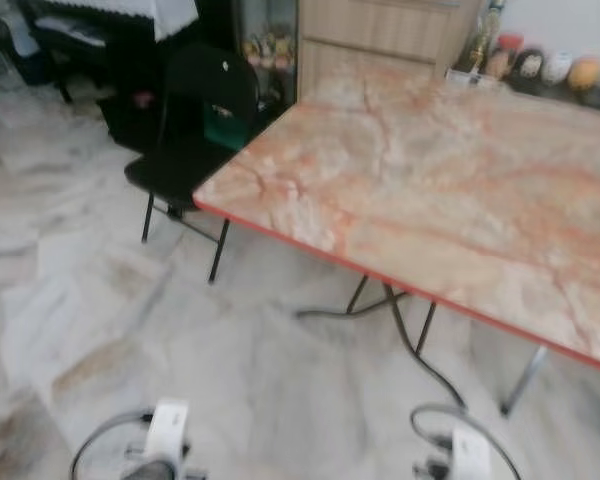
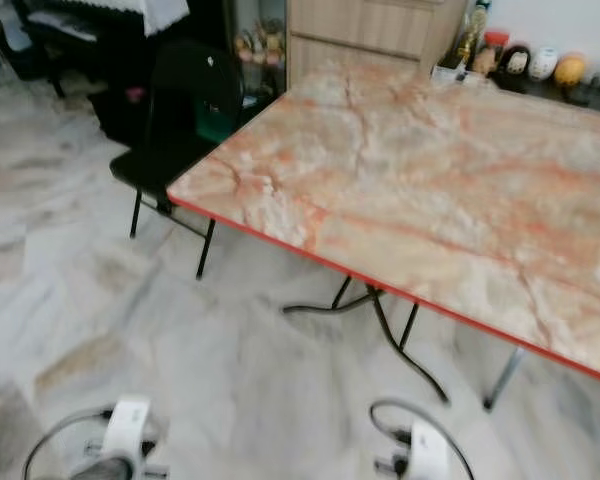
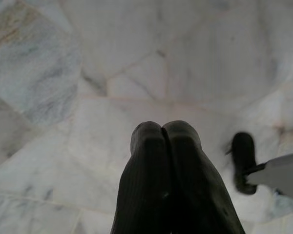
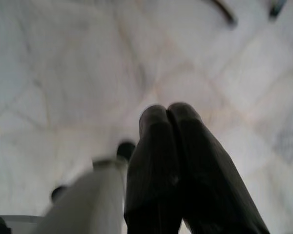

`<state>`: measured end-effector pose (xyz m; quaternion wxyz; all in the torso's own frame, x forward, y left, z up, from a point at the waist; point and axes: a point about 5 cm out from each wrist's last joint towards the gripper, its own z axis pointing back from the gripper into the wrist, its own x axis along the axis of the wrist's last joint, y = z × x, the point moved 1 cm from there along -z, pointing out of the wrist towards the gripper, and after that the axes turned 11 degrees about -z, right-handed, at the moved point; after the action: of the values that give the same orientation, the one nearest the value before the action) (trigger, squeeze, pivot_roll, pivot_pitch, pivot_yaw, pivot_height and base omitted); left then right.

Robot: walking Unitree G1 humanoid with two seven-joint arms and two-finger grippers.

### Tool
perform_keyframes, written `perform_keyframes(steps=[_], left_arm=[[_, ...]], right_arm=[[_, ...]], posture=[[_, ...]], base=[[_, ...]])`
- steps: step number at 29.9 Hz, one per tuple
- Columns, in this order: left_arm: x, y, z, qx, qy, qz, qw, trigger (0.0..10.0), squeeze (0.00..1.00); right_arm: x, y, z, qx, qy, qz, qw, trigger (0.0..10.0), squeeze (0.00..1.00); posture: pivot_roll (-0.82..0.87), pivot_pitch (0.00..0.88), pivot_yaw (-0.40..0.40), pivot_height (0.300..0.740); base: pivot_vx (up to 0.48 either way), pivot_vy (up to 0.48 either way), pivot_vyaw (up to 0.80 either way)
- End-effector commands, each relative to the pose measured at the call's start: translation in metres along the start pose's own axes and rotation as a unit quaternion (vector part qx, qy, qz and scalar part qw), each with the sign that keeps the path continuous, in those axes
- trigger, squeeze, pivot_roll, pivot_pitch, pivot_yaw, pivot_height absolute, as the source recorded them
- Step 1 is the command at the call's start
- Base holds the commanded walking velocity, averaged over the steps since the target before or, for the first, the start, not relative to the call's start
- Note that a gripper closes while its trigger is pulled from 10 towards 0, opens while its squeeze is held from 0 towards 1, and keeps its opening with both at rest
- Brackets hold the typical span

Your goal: Hang hanger

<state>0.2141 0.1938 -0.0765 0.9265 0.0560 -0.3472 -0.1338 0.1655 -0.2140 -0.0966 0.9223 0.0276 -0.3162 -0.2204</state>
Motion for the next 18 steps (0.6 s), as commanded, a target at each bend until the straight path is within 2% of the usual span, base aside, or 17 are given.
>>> perform_keyframes(steps=[1, 7, 18], left_arm=[[-0.0134, 0.0068, 0.0035, 0.006, 0.019, -0.009, 1.000, 10.0, 0.00], [-0.0131, 0.0062, 0.0035, 0.006, 0.017, -0.008, 1.000, 10.0, 0.00], [-0.0130, 0.0052, 0.0036, 0.002, 0.014, -0.009, 1.000, 10.0, 0.00]], right_arm=[[-0.0029, 0.0049, -0.0003, 0.006, 0.002, -0.003, 1.000, 10.0, 0.00], [-0.0026, 0.0048, -0.0004, 0.005, 0.001, -0.006, 1.000, 10.0, 0.00], [-0.0034, 0.0048, -0.0003, 0.007, 0.006, -0.006, 1.000, 10.0, 0.00]], posture=[[0.00, 0.040, 0.013, 0.740], [0.00, 0.040, 0.011, 0.740], [0.00, 0.041, 0.010, 0.740]], base=[[0.000, -0.255, 0.00], [0.000, -0.259, 0.00], [0.000, -0.268, -0.71]])
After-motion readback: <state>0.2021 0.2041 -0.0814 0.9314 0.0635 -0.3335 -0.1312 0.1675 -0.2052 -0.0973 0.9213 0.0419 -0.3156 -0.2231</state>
